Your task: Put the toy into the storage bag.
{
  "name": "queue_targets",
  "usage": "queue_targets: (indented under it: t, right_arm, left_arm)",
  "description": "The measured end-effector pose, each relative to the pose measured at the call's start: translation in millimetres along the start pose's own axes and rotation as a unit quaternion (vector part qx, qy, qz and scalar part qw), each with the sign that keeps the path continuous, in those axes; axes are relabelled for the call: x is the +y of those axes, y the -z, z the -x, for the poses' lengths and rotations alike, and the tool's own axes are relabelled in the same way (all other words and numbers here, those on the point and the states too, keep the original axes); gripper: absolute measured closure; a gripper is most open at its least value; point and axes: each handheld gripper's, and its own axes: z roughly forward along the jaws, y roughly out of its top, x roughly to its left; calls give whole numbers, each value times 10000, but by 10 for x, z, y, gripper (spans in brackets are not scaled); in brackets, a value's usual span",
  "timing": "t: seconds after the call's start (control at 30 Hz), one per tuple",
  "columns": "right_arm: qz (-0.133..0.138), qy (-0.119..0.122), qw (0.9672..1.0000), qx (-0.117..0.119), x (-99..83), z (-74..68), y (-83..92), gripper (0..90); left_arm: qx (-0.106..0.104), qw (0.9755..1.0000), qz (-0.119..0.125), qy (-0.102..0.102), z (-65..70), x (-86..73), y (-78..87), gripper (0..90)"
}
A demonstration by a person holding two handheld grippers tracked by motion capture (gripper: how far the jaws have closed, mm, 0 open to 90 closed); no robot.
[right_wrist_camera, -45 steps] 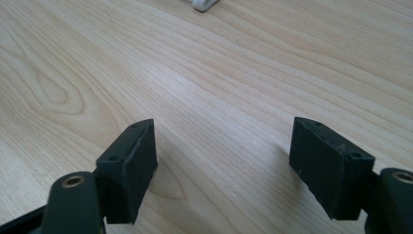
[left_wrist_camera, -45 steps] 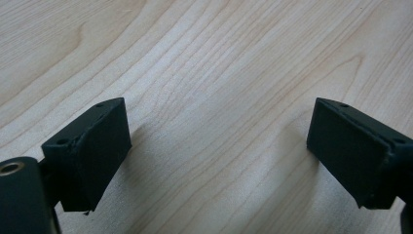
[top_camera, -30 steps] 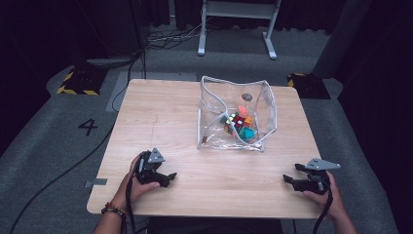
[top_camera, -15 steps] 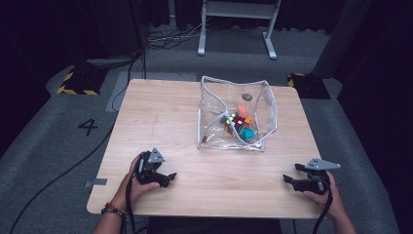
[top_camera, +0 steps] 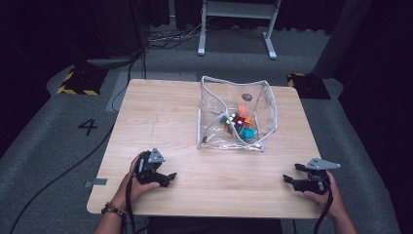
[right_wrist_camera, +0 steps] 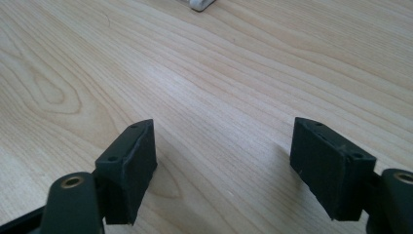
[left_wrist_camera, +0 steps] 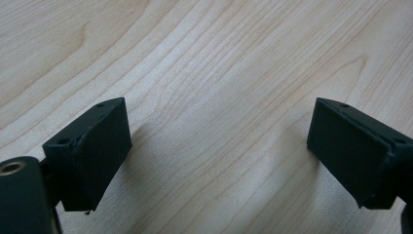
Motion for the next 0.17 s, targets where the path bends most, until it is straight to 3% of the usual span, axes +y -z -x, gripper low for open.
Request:
queue_targets:
  t: [0.17]
  right_arm:
    - [2, 9, 10000, 9, 0, 1, -1, 252]
  left_arm:
    - [4, 10000, 13, 24, -1, 2, -5, 89]
